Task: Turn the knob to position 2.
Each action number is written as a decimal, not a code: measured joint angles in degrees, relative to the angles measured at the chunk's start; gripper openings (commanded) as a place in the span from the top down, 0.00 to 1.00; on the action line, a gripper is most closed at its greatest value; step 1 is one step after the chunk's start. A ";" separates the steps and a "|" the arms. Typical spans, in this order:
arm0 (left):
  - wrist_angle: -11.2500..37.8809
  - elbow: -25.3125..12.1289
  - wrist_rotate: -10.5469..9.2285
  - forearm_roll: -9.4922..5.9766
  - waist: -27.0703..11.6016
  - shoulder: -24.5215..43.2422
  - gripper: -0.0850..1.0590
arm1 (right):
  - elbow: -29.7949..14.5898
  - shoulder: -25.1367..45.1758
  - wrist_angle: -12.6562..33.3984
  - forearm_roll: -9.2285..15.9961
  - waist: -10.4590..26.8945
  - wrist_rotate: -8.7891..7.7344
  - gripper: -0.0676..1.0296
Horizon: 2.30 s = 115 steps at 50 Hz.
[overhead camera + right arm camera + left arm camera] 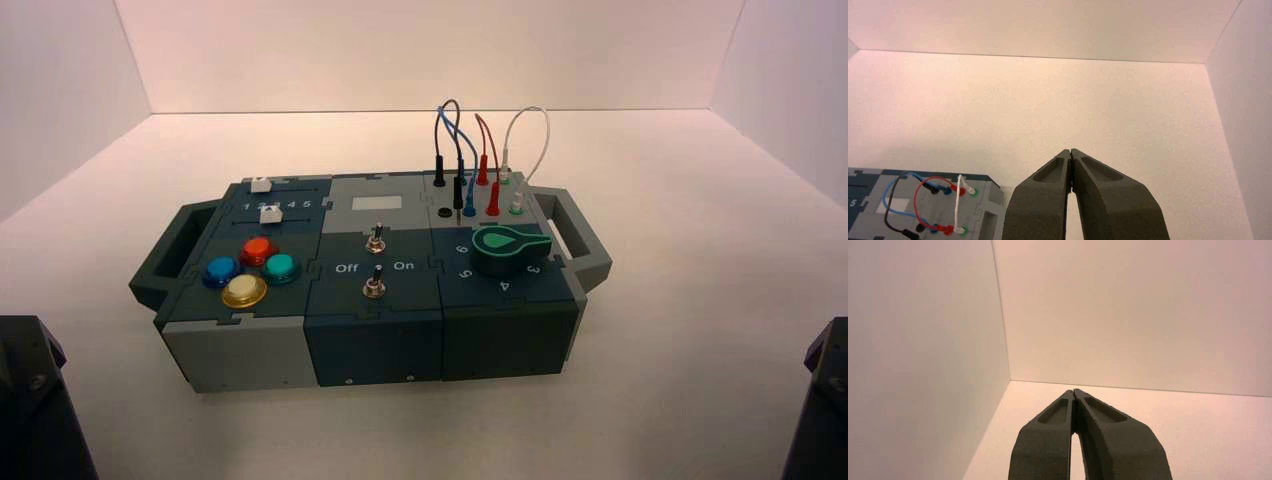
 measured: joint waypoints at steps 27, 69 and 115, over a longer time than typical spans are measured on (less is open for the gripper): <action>2.11 0.00 -0.09 -0.09 -5.01 1.76 0.95 | -0.26 2.37 3.69 0.79 1.32 0.00 0.96; 23.29 -7.21 0.79 -3.25 -50.01 27.95 0.95 | -3.34 12.04 25.93 17.05 16.70 0.00 0.96; 23.64 -7.38 0.88 -5.45 -55.46 34.10 0.95 | 0.97 26.46 18.11 24.87 27.69 0.09 0.96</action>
